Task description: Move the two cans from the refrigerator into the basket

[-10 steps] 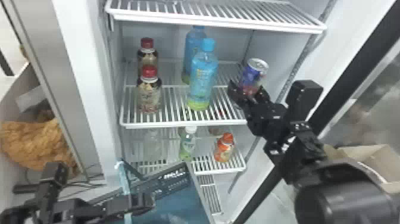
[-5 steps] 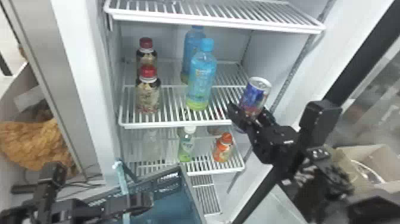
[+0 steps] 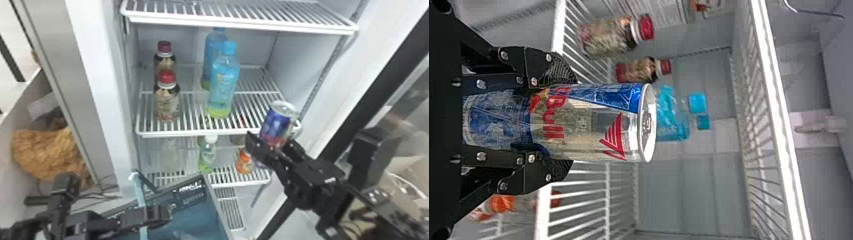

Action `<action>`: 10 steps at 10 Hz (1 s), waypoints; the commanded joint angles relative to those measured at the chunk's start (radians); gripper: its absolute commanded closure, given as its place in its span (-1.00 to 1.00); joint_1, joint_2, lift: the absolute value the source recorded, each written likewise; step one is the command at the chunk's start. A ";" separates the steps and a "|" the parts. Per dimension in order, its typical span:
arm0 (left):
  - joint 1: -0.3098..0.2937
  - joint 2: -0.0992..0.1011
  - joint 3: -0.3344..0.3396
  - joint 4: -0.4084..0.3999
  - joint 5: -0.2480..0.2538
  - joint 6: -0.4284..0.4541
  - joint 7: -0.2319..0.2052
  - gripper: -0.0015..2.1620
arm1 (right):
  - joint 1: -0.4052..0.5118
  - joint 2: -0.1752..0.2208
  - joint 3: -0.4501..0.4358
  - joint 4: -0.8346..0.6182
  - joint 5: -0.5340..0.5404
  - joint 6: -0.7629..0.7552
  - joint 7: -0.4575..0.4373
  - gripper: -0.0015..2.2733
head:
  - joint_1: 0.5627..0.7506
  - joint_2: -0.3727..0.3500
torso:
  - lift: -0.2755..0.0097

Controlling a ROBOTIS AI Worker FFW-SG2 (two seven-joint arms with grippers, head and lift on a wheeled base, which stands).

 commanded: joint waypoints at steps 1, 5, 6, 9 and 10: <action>0.000 0.000 0.003 0.000 0.000 0.001 0.000 0.10 | 0.045 0.002 -0.005 -0.026 -0.024 0.043 0.015 0.13 | 0.41 -0.48 | 0.76; -0.007 0.000 -0.001 0.000 0.000 0.001 0.004 0.10 | 0.062 0.032 0.027 0.001 -0.052 0.137 0.090 0.13 | 0.41 -0.40 | 0.76; -0.007 0.000 -0.003 0.000 0.000 0.001 0.004 0.10 | 0.048 0.031 0.043 0.028 -0.052 0.156 0.118 0.13 | 0.41 -0.36 | 0.76; -0.012 0.000 -0.013 0.000 0.004 0.001 0.011 0.10 | 0.001 0.028 0.132 0.087 -0.068 0.183 0.148 0.13 | 0.41 -0.19 | 0.76; -0.012 0.002 -0.013 0.000 0.006 0.001 0.011 0.10 | -0.021 0.020 0.168 0.107 -0.080 0.191 0.157 0.13 | 0.41 -0.10 | 0.76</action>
